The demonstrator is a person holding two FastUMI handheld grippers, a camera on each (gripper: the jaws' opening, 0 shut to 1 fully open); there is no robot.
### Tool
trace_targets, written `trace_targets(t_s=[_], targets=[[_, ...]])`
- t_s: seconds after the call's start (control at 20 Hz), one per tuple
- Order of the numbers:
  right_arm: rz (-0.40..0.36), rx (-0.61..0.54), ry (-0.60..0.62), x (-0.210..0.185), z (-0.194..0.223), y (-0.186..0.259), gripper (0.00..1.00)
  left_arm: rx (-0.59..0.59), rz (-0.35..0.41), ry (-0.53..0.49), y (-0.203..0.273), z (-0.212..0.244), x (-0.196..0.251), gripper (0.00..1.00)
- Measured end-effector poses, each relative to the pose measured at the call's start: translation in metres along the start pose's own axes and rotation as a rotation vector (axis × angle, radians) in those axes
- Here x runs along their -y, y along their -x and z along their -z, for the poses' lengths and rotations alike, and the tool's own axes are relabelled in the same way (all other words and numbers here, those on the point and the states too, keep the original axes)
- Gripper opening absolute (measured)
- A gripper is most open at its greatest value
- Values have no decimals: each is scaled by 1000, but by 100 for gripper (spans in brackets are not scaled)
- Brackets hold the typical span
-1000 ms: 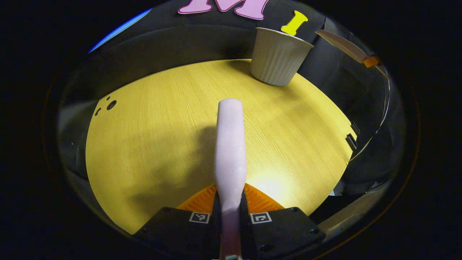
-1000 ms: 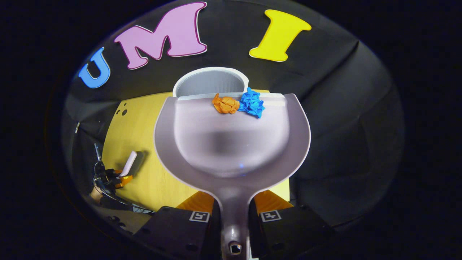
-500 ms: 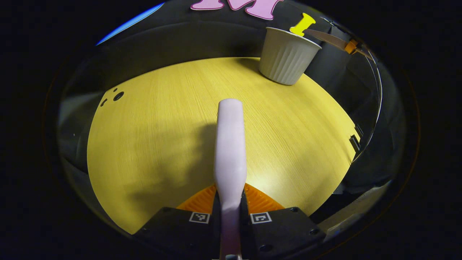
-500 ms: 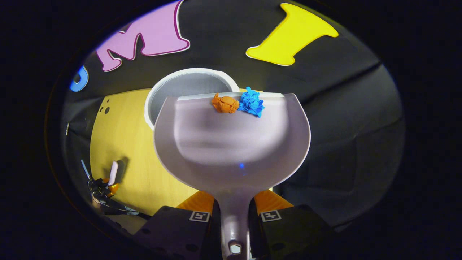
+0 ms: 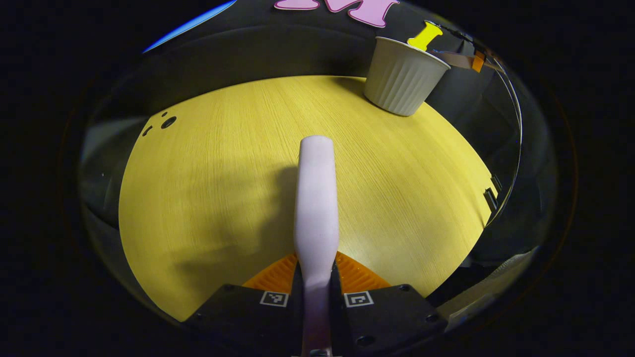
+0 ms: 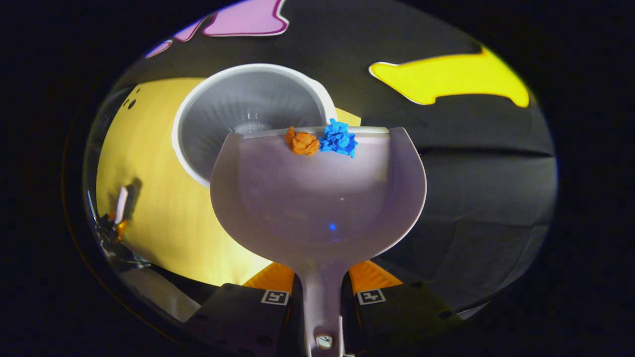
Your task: Pick up the small broom and dustpan from the desktop, sweep the trash into the dustpan with the broom, and then empty the trash into the garbage bin.
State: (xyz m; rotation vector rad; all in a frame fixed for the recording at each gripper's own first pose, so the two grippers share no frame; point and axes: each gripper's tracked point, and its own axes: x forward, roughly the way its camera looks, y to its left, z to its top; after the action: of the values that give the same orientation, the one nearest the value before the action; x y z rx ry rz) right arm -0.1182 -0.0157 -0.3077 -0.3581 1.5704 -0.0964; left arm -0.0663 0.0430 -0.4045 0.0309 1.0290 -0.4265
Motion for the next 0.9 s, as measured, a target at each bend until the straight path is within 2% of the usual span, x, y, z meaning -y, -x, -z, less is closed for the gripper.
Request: trace_targets(t_s=[0.3, 0.5, 0.75, 0.9], targets=[[5, -15, 37, -7, -6, 0, 35, -1, 2, 12, 0, 3, 1, 27], [11, 7, 6, -4, -5, 1, 35, 3, -5, 22, -3, 1, -1, 29], [-86, 216, -230, -8, -7, 17, 35, 22, -47, -17, 0, -17, -5, 27], [-117, 325, -305, -5, -5, 18, 34, 38, -42, -41, 3, -34, -2, 27]])
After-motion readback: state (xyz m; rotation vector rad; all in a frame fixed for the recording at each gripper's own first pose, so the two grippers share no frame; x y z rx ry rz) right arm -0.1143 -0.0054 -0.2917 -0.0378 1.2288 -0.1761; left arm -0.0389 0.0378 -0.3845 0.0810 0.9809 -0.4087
